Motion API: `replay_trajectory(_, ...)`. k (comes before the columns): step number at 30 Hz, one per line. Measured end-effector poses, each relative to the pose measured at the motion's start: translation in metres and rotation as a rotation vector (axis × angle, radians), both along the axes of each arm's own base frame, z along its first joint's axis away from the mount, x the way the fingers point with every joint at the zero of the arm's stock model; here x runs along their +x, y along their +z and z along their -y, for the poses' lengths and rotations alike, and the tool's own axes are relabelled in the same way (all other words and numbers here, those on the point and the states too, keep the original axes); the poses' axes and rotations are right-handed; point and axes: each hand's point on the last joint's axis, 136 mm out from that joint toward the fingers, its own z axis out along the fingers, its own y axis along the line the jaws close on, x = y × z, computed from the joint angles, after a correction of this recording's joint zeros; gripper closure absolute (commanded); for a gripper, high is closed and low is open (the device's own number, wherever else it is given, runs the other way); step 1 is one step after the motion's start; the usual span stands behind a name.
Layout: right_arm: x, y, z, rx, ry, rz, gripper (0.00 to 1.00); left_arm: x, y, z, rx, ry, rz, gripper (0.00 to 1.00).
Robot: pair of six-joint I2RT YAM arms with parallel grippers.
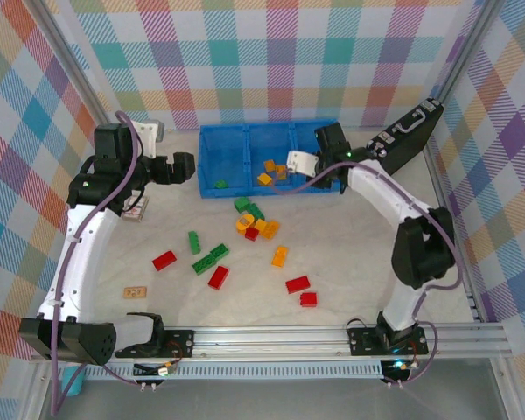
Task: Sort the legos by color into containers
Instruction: Place the lego in the container.
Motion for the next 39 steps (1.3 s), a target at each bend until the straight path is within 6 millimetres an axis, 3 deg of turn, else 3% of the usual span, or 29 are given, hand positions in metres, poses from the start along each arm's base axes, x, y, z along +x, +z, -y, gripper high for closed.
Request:
replay_trajectory(8,0.062,-0.051,0.027,-0.07,-0.08,-0.021,0.79,0.0,0.0,0.0,0.0,0.0,0.0,0.0)
replay_trajectory(16,0.092,-0.08,0.04,-0.12,-0.12,-0.02,0.78,0.0,0.0,0.0,0.0,0.0,0.0,0.0)
replay_trajectory(20,0.102,-0.092,0.039,-0.143,-0.113,-0.019,0.7,0.0,0.0,-0.001,0.002,0.003,0.0,0.0)
replay_trajectory(24,0.114,-0.091,0.035,-0.138,-0.105,0.005,0.64,0.0,0.0,-0.002,0.007,0.009,0.0,0.0)
replay_trajectory(29,0.116,-0.091,0.035,-0.141,-0.1,0.006,0.54,0.001,-0.001,-0.003,0.011,0.015,0.0,0.0)
replay_trajectory(35,0.114,-0.089,0.035,-0.142,-0.099,0.007,0.53,0.0,0.001,-0.003,0.01,0.015,0.005,0.0)
replay_trajectory(39,0.101,-0.076,0.04,-0.15,-0.104,0.0,0.52,-0.005,0.008,-0.003,0.007,0.015,0.026,0.0)
